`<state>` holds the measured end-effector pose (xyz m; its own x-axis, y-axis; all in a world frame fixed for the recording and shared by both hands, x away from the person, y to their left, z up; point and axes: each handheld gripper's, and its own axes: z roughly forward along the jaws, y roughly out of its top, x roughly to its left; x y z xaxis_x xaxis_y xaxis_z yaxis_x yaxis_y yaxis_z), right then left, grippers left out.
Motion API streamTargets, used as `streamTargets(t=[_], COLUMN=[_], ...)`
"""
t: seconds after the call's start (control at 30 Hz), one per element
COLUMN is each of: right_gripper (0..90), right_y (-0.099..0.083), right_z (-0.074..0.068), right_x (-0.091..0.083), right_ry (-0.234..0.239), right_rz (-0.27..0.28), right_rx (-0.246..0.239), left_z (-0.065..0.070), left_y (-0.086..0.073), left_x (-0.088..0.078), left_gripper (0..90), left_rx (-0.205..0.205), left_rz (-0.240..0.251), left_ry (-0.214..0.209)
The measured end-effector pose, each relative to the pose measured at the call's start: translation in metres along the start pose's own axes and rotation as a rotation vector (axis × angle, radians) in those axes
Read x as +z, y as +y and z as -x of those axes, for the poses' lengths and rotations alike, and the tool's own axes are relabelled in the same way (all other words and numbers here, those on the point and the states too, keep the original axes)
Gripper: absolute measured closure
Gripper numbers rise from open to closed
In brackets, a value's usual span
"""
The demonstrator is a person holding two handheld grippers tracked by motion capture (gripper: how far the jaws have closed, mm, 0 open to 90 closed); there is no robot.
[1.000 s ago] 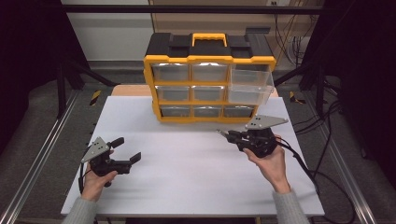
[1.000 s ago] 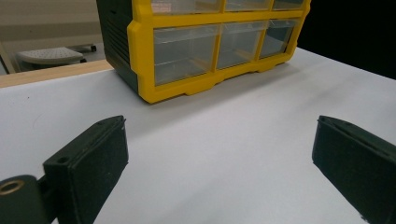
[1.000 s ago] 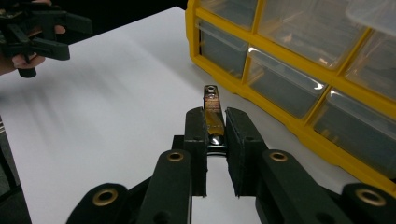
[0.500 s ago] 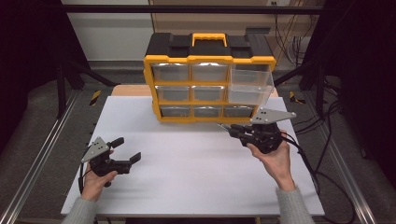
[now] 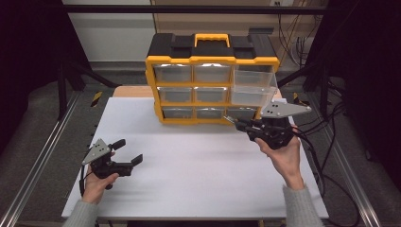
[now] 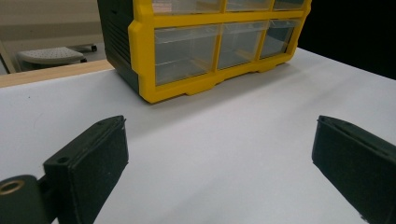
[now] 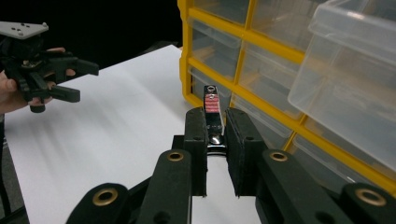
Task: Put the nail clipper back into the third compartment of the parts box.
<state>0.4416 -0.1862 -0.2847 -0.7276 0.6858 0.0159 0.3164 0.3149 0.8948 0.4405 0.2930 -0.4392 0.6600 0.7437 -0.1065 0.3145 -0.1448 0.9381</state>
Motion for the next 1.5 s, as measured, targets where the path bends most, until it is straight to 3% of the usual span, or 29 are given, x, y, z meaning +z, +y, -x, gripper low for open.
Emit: streamTargets(t=[0.73, 1.5], right_gripper=[79.4, 79.4], right_y=[0.034, 0.061], right_z=[0.007, 0.033], right_x=[-0.015, -0.019], right_ry=[-0.033, -0.11], right_rz=[0.057, 0.084], right_rx=[-0.009, 0.02], left_z=[0.0, 0.0], left_y=[0.0, 0.0], left_x=[0.0, 0.0], left_gripper=[3.5, 3.5], left_rx=[0.001, 0.0], left_rz=[-0.001, -0.001], left_ry=[-0.001, -0.003])
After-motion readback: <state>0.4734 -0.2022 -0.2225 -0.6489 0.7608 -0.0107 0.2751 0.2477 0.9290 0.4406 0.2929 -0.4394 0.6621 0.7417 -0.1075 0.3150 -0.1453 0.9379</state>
